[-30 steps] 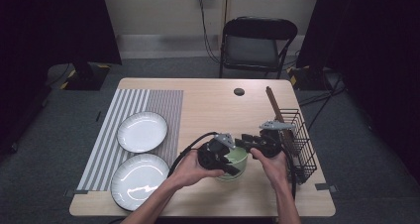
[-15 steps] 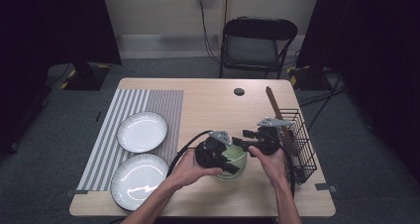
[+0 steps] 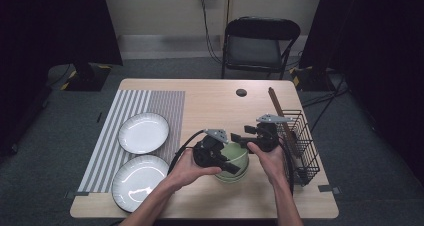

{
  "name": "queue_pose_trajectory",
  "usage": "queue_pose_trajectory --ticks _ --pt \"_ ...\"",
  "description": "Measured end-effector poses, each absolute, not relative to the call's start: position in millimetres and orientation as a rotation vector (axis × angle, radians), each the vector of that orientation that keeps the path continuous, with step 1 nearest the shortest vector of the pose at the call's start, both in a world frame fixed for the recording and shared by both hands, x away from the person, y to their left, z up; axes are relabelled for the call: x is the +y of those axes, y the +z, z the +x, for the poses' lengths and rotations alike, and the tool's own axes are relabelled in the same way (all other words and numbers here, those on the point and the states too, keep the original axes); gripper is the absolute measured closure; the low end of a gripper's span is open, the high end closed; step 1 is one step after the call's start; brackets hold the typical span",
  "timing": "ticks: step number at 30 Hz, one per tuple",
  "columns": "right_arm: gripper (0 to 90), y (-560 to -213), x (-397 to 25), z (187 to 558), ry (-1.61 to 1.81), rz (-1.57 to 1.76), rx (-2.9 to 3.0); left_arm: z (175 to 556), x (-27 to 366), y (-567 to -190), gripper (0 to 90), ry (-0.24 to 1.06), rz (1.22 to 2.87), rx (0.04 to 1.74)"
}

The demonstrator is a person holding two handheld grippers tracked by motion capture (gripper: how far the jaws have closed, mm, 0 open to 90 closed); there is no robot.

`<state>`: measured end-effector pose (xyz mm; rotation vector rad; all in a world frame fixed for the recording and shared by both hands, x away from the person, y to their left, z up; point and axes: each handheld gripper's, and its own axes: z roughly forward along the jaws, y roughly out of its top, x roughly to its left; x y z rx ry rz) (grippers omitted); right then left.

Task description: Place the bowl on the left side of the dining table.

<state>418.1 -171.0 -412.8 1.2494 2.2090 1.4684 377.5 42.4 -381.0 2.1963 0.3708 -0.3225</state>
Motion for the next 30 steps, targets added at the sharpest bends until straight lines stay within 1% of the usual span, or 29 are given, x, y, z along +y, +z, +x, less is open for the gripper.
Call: queue_pose_trajectory --ticks 8,14,17,28,30 --pt "26.1 -408 -167 426 1.470 1.246 2.212 371 51 -368 84.0 -0.319 2.175 0.332" --pt "25.8 -412 -163 428 1.475 1.251 2.213 367 58 -366 84.0 -0.319 2.174 0.323" --pt "25.7 -413 -163 430 1.469 1.259 2.211 363 63 -362 83.9 -0.301 2.162 0.348" --pt "23.3 -416 -158 437 1.489 1.296 2.194 364 82 -362 83.8 -0.352 2.087 0.360" --pt "22.5 -416 -155 439 1.459 1.291 2.193 364 87 -360 83.8 -0.343 2.085 0.359"
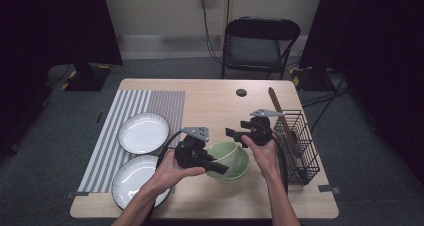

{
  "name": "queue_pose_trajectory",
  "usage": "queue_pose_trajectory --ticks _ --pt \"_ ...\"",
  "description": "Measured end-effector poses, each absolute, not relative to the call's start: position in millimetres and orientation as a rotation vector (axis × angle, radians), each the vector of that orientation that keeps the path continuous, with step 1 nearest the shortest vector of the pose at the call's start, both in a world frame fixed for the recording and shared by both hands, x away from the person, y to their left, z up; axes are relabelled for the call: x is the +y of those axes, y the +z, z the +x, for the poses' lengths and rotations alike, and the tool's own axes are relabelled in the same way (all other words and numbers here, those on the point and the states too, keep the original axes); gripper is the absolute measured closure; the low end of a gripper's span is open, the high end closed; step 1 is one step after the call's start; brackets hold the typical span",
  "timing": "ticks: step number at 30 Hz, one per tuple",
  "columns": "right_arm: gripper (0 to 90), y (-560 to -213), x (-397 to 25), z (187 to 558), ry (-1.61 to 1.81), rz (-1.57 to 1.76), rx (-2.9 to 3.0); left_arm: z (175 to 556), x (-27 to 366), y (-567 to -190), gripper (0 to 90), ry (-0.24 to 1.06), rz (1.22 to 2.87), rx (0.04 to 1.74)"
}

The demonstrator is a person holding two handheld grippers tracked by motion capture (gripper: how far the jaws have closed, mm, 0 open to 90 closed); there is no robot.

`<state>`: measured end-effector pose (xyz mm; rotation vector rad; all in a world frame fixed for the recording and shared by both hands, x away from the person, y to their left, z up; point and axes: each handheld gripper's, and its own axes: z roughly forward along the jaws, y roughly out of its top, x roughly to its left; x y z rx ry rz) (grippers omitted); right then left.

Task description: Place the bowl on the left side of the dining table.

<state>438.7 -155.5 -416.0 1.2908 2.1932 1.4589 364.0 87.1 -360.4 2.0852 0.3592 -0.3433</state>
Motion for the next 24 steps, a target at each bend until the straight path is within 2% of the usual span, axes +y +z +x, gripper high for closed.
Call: queue_pose_trajectory --ticks 24 --pt "21.3 -446 -156 462 1.276 1.347 2.211 380 156 -353 83.7 -0.242 1.970 0.527"
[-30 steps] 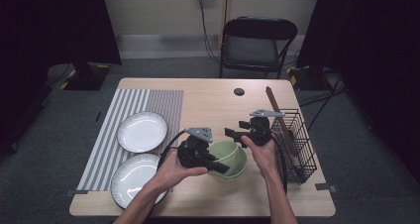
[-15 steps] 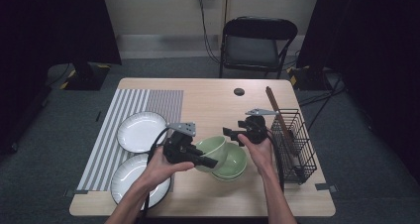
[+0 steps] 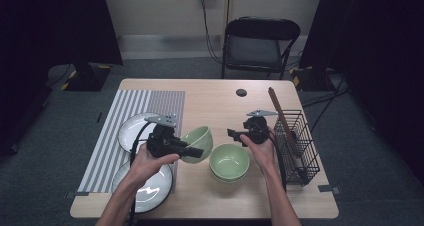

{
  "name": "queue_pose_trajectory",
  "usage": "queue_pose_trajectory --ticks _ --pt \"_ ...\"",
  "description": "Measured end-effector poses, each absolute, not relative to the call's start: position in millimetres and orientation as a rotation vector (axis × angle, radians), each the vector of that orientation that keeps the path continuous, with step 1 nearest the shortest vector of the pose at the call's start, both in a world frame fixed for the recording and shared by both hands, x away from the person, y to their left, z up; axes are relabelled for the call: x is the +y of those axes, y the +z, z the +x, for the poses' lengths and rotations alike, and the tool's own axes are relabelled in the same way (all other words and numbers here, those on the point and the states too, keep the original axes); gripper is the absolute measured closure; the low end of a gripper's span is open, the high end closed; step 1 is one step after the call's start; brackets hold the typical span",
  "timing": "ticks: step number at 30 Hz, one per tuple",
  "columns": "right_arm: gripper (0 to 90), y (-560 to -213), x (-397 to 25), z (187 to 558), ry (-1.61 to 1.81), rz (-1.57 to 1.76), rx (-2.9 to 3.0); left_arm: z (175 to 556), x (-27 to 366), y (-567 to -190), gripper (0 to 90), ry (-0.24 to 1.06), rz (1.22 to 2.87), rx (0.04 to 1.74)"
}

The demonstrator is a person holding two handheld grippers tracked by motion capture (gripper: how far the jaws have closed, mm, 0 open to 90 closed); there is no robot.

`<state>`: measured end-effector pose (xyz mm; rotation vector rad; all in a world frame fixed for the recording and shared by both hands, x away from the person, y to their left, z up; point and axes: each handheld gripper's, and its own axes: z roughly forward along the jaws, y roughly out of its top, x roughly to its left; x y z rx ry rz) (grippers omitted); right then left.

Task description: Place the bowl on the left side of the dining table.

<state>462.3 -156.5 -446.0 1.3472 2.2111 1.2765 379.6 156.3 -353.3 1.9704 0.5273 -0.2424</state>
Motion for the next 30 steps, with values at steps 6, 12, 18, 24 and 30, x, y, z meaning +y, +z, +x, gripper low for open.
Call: queue_pose_trajectory --ticks 6,12,18,24,30 --pt "21.4 -451 -159 466 1.241 1.356 2.203 383 178 -354 83.7 -0.219 1.926 0.578" --pt "20.8 -462 -161 469 1.185 1.364 2.208 387 196 -354 83.7 -0.184 1.906 0.629" --pt "20.8 -468 -161 472 1.125 1.374 2.212 391 215 -357 83.6 -0.156 1.879 0.677" --pt "20.9 -477 -162 475 1.034 1.375 2.229 390 233 -354 83.5 -0.111 1.858 0.709" --pt "20.9 -487 -164 476 0.983 1.373 2.222 392 252 -352 83.5 -0.079 1.822 0.755"
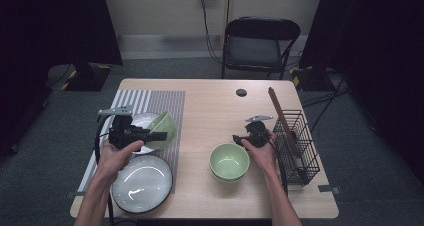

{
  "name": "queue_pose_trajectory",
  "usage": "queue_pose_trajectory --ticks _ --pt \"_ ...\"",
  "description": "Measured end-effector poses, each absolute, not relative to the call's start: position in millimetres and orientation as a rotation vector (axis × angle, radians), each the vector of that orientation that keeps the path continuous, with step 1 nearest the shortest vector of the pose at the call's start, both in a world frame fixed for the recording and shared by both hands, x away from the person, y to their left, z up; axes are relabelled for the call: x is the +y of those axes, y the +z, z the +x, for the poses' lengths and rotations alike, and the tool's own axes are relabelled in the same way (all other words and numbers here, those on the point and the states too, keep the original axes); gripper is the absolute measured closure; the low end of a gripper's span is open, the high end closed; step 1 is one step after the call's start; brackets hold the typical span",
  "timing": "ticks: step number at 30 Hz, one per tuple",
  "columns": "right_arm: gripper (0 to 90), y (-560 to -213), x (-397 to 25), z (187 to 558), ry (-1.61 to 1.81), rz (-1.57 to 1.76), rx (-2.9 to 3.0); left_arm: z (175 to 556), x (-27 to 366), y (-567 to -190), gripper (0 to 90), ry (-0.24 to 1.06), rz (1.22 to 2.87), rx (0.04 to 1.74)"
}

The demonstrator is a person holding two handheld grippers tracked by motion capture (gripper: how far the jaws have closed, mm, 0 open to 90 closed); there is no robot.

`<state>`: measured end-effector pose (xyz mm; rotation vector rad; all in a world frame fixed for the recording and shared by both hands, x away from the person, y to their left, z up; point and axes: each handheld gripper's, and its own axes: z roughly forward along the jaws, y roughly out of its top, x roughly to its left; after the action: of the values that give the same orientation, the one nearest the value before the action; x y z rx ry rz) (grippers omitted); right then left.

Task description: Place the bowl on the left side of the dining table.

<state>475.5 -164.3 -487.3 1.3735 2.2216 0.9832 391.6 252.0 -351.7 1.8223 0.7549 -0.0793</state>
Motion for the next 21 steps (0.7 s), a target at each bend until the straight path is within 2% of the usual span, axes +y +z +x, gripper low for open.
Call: queue_pose_trajectory --ticks 8,13,21 --pt "21.2 -495 -168 473 0.961 1.363 2.206 396 272 -357 83.5 -0.048 1.807 0.814" --pt "15.8 -499 -164 469 0.933 1.297 2.213 397 282 -359 83.5 -0.029 1.793 0.845" --pt "15.4 -501 -165 468 0.956 1.284 2.202 401 295 -362 83.5 0.020 1.805 0.890"
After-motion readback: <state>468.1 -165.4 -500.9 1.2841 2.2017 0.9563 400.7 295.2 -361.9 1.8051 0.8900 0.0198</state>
